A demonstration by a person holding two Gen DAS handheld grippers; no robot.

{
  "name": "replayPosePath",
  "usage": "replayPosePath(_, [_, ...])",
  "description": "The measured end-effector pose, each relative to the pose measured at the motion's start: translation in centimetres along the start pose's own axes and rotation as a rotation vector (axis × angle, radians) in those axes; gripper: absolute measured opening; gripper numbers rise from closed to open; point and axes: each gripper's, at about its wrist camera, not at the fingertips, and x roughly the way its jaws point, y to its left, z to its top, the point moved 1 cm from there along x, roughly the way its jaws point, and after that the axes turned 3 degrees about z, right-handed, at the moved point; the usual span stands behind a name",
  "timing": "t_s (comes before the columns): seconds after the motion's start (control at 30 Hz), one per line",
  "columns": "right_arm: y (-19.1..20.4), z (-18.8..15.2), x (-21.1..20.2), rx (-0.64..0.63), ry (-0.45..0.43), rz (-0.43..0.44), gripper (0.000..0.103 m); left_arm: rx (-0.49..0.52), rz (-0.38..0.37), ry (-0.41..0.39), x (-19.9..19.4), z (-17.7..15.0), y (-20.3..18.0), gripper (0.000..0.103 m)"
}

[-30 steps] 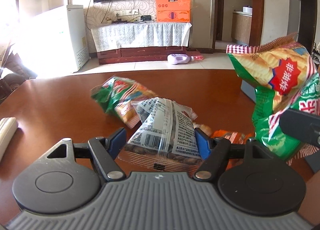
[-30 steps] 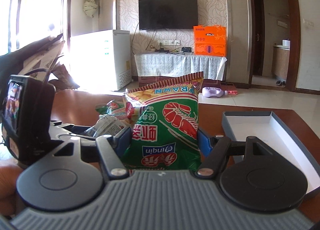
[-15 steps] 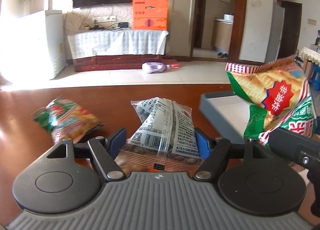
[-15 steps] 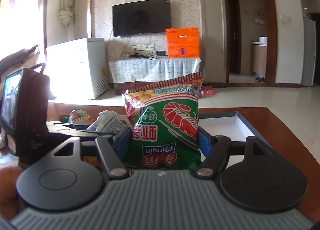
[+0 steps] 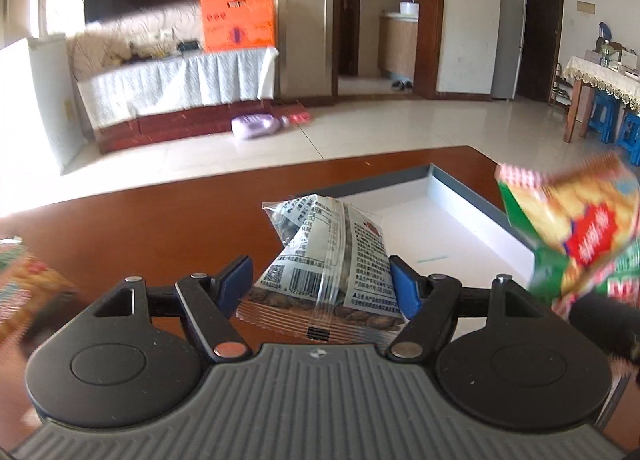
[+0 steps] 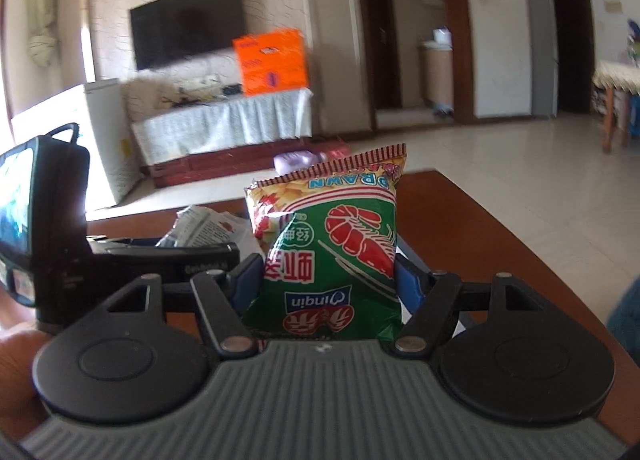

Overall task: Organize snacks
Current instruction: 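Carry both packets to the white box and release them inside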

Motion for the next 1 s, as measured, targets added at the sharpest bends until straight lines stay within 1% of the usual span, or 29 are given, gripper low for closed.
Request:
replayPosePath(0.1, [-0.6,-0.6,0.6,0.008,0.041,-0.037,0.072,0.028,0.002,0.014,1.9,0.5,-2.0,0.077])
replayPosePath(0.23, [-0.7,-1.0,1.1,0.015,0.079,-0.051,0.072,0.041,0.000,0.026,4.3,0.8,-3.9,0.077])
replayPosePath(0.37, [-0.7,-1.1,1.0,0.025,0.086,-0.062,0.072,0.052,0.012,0.044,6.1,1.3,-4.8,0.077])
replayPosePath(0.5, [-0.8,-0.8,1.3,0.040,0.095,-0.061,0.072,0.072,0.031,0.049,7.9,1.8,-4.8,0.078])
replayPosePath(0.6, [-0.9,-0.8,1.4,0.033,0.092,-0.062,0.072,0.067,0.038,0.044,8.0,1.8,-4.8,0.082])
replayPosePath(0.7, [-1.3,-0.4,1.6,0.036,0.090,-0.062,0.072,0.071,0.052,0.037,7.4,1.9,-4.4,0.087])
replayPosePath(0.9, [-1.2,-0.4,1.7,0.032,0.081,-0.064,0.072,0.067,0.057,0.008,5.6,2.1,-3.5,0.088])
replayPosePath(1.0, [-0.9,-0.7,1.6,0.022,0.077,-0.053,0.072,0.059,0.074,-0.004,4.5,2.1,-2.5,0.089])
